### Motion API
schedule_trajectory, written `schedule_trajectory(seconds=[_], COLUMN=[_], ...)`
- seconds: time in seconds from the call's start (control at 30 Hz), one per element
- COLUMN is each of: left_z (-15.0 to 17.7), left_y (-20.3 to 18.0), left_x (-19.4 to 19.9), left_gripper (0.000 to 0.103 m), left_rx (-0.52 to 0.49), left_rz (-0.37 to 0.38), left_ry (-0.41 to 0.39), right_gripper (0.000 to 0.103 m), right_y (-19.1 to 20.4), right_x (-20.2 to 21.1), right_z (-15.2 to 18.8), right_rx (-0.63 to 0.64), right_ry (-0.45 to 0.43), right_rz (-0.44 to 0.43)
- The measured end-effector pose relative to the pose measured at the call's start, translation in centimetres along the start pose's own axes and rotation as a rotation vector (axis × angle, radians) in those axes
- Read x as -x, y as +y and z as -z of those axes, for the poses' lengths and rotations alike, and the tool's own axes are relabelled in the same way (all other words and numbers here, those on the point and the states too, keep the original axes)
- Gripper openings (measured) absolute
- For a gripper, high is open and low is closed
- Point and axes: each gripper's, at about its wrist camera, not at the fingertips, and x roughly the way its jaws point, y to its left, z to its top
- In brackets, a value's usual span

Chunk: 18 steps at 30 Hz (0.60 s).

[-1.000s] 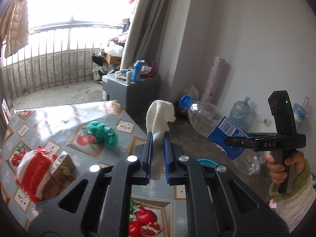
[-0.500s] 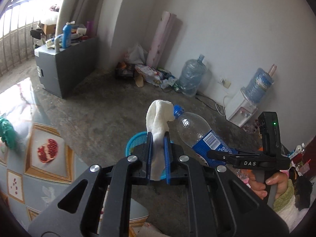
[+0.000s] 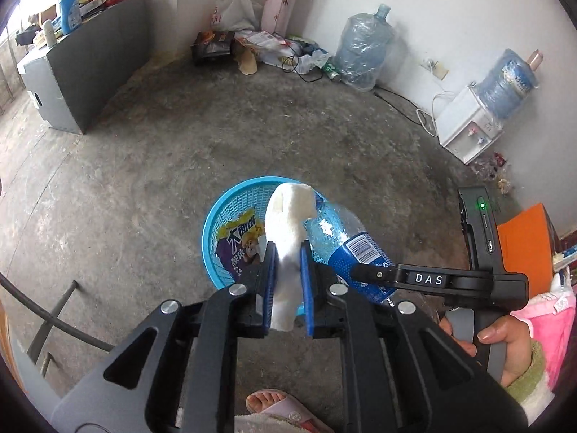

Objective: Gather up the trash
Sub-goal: 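Open both tools to drop bottle and glove into the basket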

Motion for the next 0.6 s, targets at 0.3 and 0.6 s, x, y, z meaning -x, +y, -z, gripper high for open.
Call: schedule_trajectory(seconds=[0.3, 0.6], left_z=[-1.2, 0.6], left_y=[1.2, 1.7], left_x=[-0.1, 7.2], left_gripper=[0.039, 0.040], left_rx=[0.044, 0.062], left_rz=[-0.038, -0.045], left_ry=[-0.072, -0.155], right_gripper=[0.067, 0.067], right_y=[-1.3, -0.7], right_x=[-3.4, 1.5], right_z=[-3.0, -0.4], right_rx=[-0.121, -0.019], right_ry=[-0.032, -0.151], right_rz=[-0.066, -0.006])
